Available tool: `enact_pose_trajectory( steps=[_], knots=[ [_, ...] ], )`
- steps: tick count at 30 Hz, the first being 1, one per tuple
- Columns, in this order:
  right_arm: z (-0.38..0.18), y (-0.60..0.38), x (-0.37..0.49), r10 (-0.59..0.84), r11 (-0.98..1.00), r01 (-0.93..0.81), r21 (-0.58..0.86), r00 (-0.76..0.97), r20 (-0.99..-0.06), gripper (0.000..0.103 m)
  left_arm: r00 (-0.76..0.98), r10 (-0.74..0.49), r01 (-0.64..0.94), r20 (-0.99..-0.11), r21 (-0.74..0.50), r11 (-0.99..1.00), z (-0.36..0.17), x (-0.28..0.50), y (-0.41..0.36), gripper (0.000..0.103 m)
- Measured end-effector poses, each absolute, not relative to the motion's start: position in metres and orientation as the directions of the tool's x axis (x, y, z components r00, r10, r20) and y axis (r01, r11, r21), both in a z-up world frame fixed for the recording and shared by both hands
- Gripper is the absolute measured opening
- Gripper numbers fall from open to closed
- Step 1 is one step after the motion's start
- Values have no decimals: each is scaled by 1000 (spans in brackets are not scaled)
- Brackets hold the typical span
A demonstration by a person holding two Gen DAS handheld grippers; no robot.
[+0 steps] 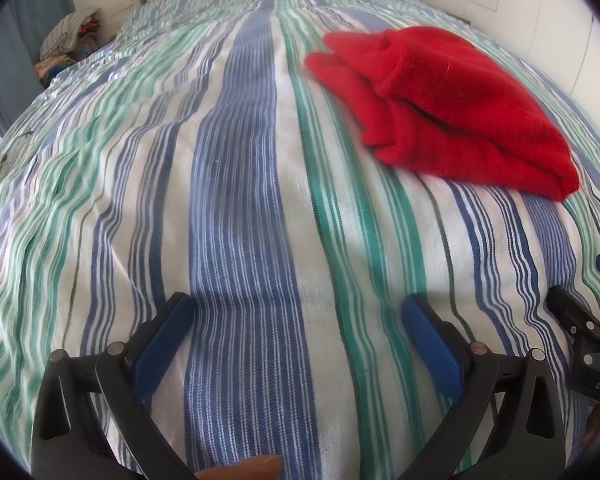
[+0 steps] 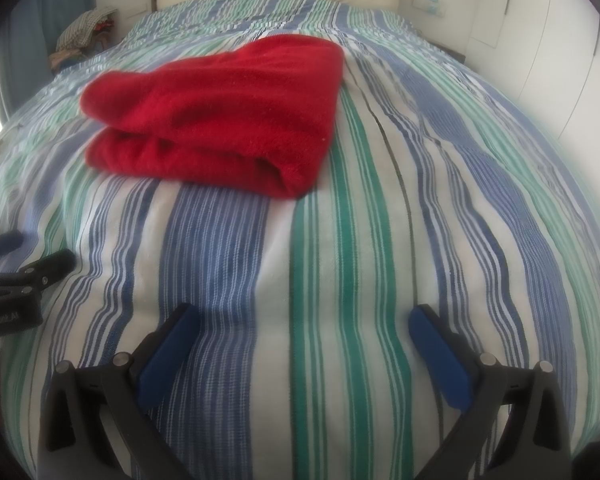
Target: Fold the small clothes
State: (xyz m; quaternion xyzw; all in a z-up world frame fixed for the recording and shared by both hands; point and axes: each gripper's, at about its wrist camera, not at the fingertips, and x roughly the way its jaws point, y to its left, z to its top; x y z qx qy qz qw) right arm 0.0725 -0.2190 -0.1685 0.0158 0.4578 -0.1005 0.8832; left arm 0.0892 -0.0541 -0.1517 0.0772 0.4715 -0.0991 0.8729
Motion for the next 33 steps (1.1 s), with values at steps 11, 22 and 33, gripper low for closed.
enact_pose_trajectory(
  steps=[11, 22, 33],
  knots=[
    [-170, -220, 73, -163, 980, 190, -66, 558, -814, 103, 539, -107, 254, -835, 40, 966, -150, 89, -54, 103],
    [-170, -220, 73, -162, 980, 189, -66, 559, -813, 103, 539, -120, 259, -834, 29, 965, -149, 91, -52, 103],
    [-168, -227, 67, -130, 982, 187, -21, 593, -795, 103, 552, -115, 257, -826, 37, 966, -148, 90, -50, 103]
  ],
)
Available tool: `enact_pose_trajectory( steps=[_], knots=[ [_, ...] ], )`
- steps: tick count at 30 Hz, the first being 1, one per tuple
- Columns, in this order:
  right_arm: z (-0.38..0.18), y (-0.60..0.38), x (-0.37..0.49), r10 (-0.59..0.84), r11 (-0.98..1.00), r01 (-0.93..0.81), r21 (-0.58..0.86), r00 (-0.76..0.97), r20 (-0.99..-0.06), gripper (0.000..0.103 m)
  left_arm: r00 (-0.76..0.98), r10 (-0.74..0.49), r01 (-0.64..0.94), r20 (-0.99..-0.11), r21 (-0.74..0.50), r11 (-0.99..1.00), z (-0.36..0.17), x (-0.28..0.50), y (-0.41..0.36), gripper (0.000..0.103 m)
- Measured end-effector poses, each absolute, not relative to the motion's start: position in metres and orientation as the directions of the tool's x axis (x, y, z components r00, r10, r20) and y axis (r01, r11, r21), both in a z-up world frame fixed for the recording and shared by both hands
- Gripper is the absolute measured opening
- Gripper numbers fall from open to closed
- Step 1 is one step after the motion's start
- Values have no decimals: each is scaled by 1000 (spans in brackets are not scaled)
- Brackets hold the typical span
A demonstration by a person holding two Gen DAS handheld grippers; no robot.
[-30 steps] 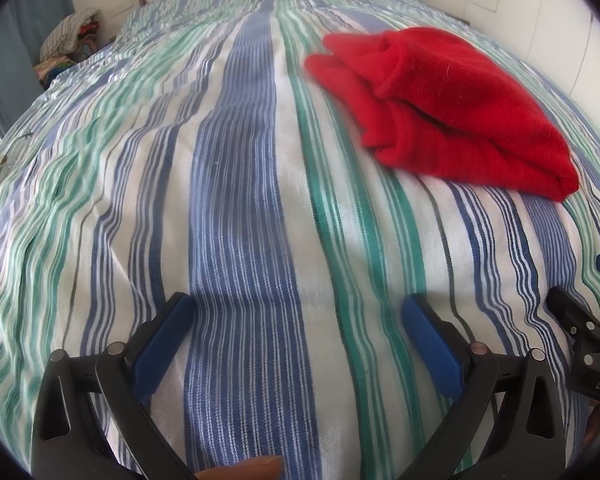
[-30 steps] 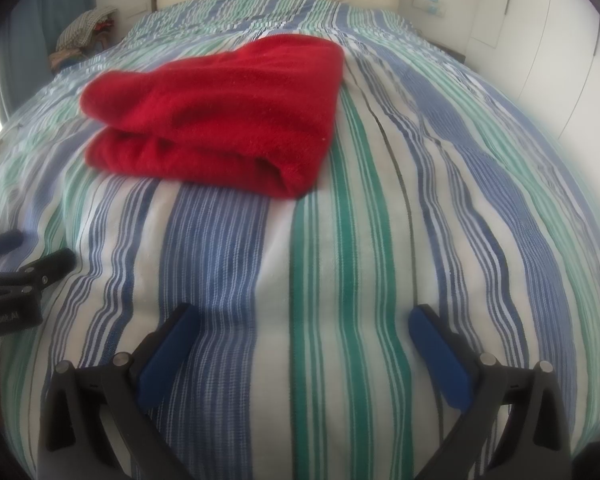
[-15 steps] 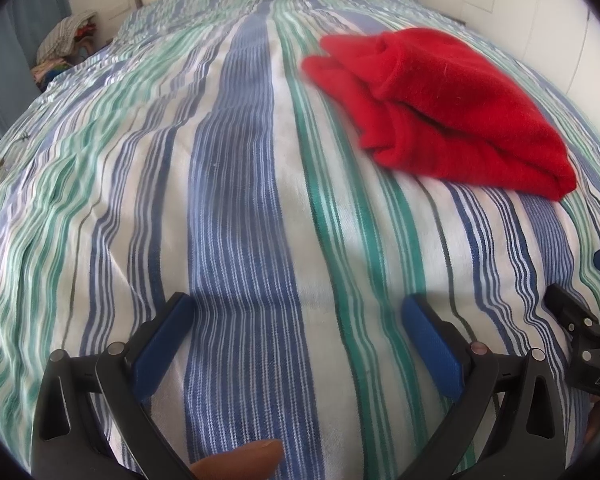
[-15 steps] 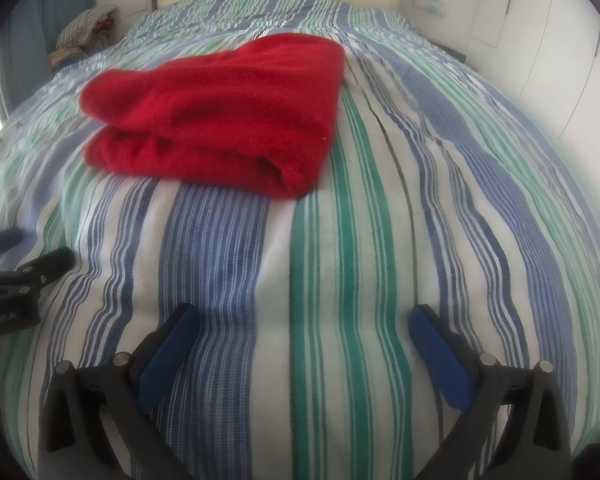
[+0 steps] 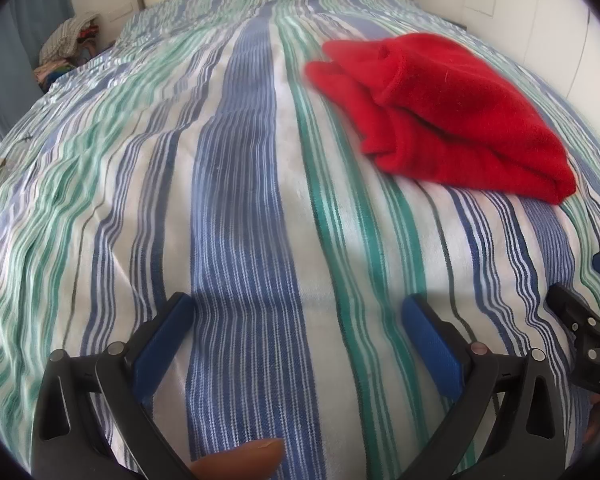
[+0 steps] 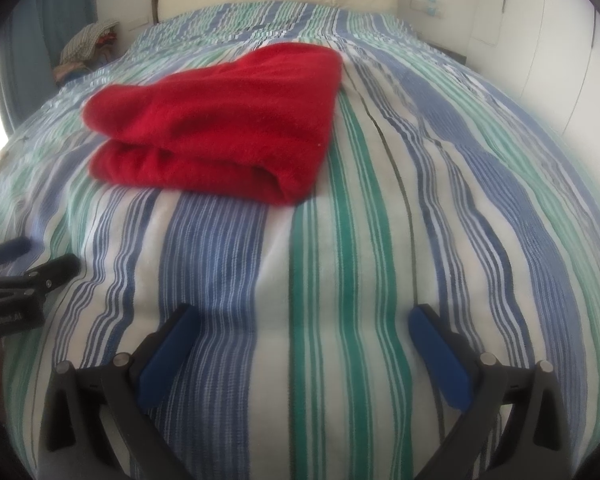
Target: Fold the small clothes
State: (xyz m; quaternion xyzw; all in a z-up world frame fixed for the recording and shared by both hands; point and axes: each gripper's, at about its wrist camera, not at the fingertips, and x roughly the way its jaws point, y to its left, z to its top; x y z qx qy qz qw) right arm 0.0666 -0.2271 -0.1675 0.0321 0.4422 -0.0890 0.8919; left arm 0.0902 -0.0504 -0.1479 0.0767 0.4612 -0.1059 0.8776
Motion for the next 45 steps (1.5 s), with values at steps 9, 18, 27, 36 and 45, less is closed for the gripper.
enact_pose_trajectory(
  steps=[9, 18, 27, 36, 45],
  knots=[
    [-168, -225, 70, -139, 982, 186, -34, 586, -798, 103, 556, -103, 255, -825, 52, 966, -148, 89, -53, 103],
    [-168, -225, 71, -141, 982, 185, -38, 584, -800, 103, 557, -99, 255, -825, 56, 965, -149, 89, -53, 103],
    [-118, -241, 75, -41, 992, 119, 36, 580, -813, 103, 682, -121, 249, -721, 73, 966, -52, 84, -39, 103],
    [36, -226, 39, -118, 990, 28, -141, 715, -689, 103, 782, -52, 159, -622, 119, 980, 55, 41, -22, 103],
    [53, -191, -17, -46, 999, 22, -44, 719, -694, 103, 732, -102, 163, -673, 28, 986, 42, -2, -19, 103]
  ],
)
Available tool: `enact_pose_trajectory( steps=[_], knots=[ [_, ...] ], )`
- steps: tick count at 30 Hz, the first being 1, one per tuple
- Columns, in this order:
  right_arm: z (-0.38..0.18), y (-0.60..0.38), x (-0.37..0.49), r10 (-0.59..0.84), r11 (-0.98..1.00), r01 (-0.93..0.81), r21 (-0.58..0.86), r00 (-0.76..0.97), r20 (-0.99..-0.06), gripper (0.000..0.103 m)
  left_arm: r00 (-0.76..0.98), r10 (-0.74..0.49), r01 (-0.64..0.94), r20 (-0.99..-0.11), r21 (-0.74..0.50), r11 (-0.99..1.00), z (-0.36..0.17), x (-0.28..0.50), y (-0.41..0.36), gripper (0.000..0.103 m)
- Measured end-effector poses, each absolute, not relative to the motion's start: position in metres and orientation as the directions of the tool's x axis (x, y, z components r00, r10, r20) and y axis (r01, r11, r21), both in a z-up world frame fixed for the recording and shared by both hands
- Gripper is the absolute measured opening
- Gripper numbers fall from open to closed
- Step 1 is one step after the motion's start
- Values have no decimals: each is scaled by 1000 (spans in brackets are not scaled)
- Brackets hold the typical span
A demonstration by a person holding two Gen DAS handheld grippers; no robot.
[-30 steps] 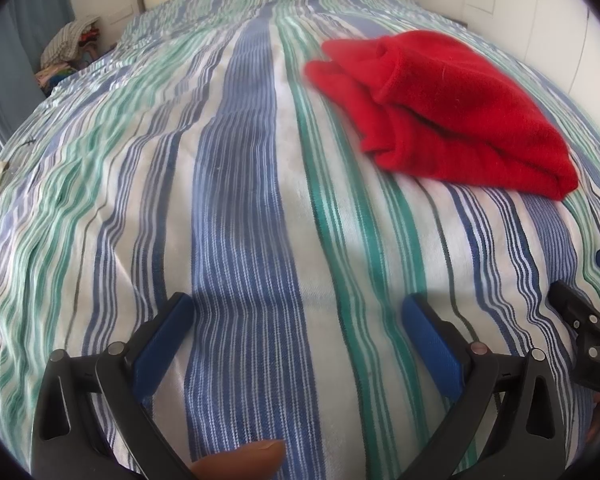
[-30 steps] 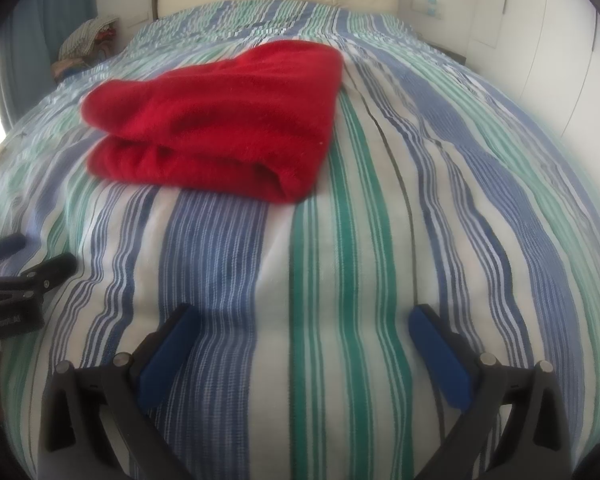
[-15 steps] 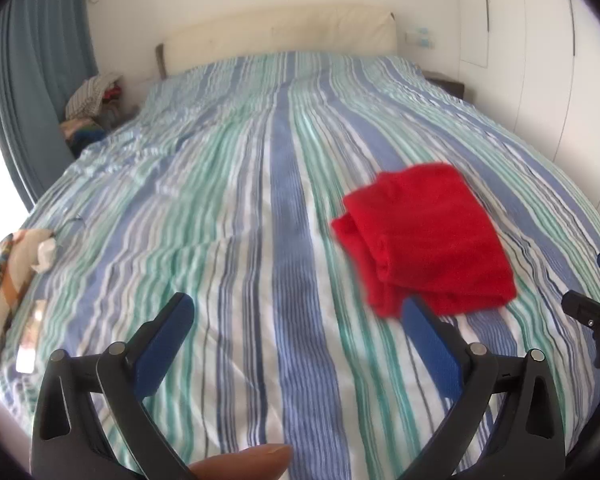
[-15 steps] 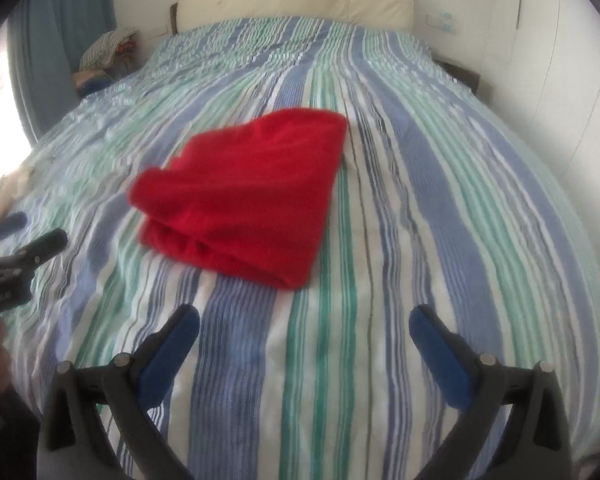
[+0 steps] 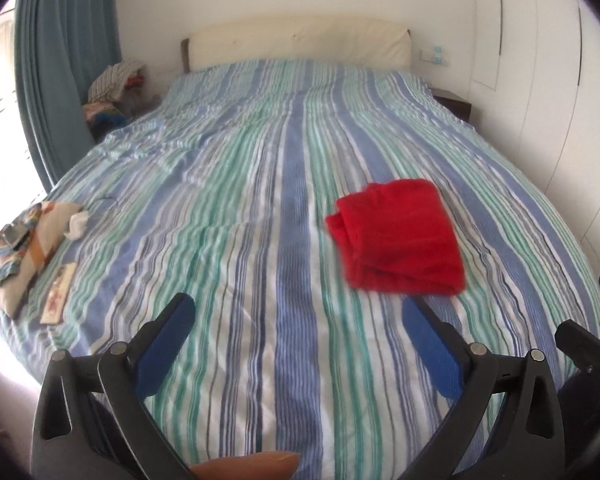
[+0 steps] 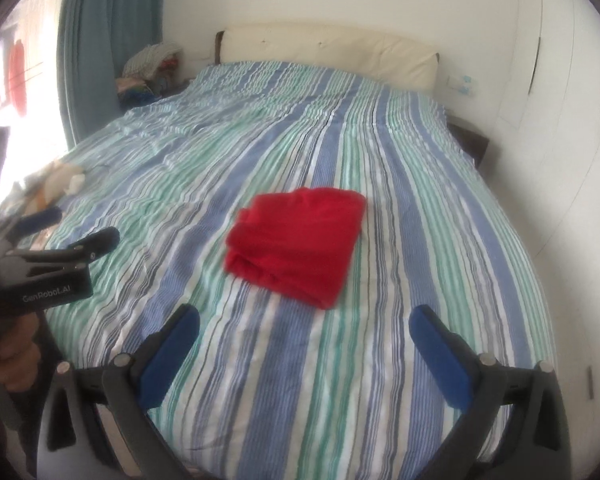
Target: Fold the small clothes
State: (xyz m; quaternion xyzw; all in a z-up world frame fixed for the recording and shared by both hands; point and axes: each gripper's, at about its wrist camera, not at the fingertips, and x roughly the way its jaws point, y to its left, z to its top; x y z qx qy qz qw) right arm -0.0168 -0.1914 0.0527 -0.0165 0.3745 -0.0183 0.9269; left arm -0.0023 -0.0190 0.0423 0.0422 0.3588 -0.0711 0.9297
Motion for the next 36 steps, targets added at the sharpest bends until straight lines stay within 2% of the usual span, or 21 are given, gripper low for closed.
enact_pose_trajectory(
  steps=[5, 11, 21, 36],
  knots=[
    [25, -190, -29, -42, 993, 110, 47, 687, -726, 103, 728, -82, 162, -681, 55, 985, 37, -14, -24, 103],
    [20, -189, -28, -99, 990, 144, -1, 677, -730, 103, 724, -71, 155, -686, 61, 986, 34, -20, -24, 103],
    [43, -178, -30, -175, 983, 166, -79, 717, -674, 103, 719, -55, 146, -693, 73, 987, 33, -17, -24, 103],
    [37, -181, -23, -168, 983, 175, -63, 695, -699, 103, 706, -64, 166, -705, 77, 983, 36, -15, -30, 103]
  ],
)
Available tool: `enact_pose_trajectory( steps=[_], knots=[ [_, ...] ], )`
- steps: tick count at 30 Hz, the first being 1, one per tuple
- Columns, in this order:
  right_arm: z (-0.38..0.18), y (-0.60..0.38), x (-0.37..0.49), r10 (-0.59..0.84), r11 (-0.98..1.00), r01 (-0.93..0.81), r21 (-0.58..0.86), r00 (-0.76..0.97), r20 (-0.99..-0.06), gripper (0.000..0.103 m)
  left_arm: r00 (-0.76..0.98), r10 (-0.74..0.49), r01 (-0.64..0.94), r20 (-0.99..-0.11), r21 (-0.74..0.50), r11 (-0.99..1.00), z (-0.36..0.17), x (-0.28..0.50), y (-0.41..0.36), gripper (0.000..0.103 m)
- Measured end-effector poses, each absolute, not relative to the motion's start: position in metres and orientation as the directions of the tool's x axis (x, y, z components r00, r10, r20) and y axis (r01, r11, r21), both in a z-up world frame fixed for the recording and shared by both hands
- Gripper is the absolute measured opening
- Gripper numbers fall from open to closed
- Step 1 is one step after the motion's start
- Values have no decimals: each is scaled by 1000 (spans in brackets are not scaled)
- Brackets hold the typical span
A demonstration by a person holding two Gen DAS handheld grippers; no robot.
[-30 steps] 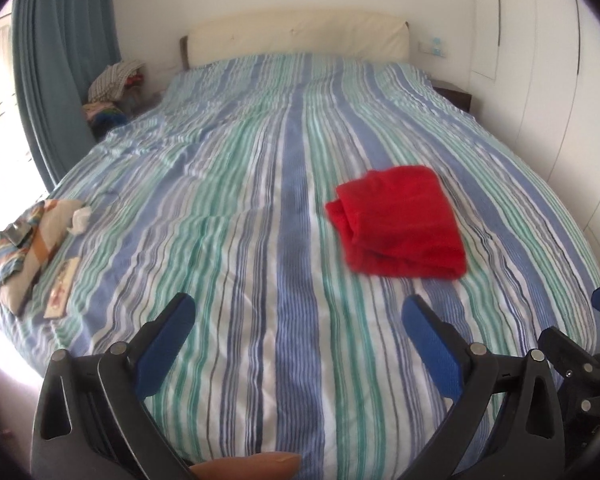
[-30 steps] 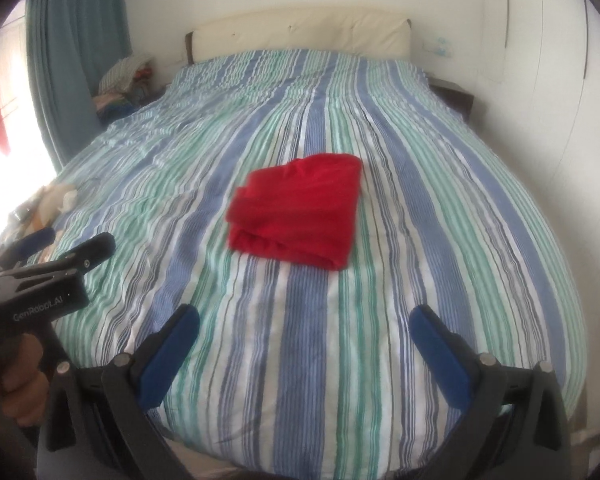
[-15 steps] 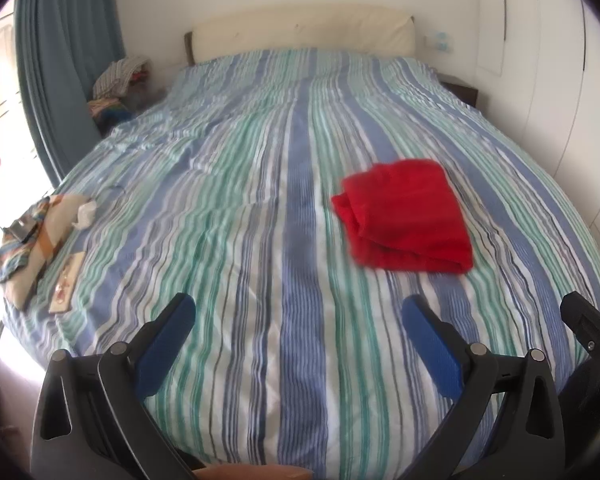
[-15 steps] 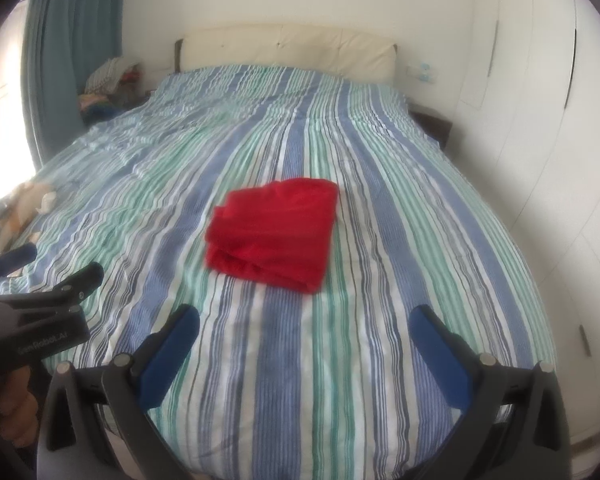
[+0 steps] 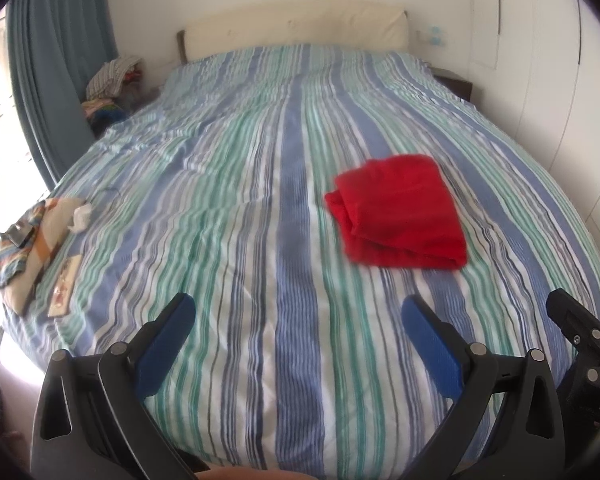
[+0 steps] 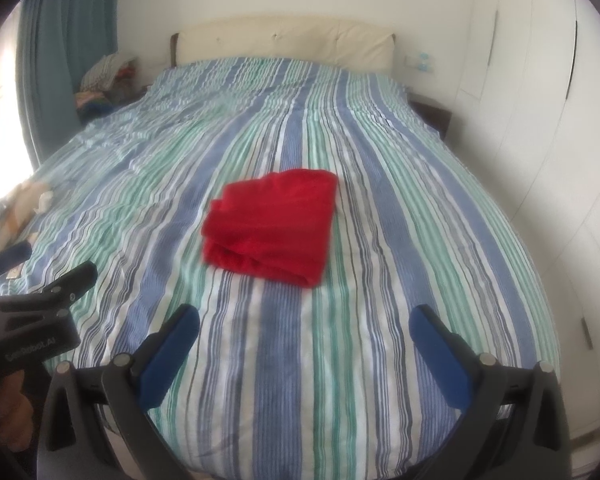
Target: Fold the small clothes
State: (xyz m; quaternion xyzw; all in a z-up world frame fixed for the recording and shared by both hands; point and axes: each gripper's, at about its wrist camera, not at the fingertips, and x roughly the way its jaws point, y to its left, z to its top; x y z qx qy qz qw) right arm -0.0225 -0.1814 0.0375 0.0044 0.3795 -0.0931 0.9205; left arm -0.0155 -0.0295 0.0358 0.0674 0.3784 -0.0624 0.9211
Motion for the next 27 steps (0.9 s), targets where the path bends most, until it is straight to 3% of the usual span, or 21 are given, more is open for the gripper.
enact_pose_trajectory(
  steps=[27],
  knots=[
    [39, -184, -25, -218, 972, 215, -91, 696, -684, 103, 707, -67, 173, -704, 80, 982, 39, -15, -32, 103]
  ],
)
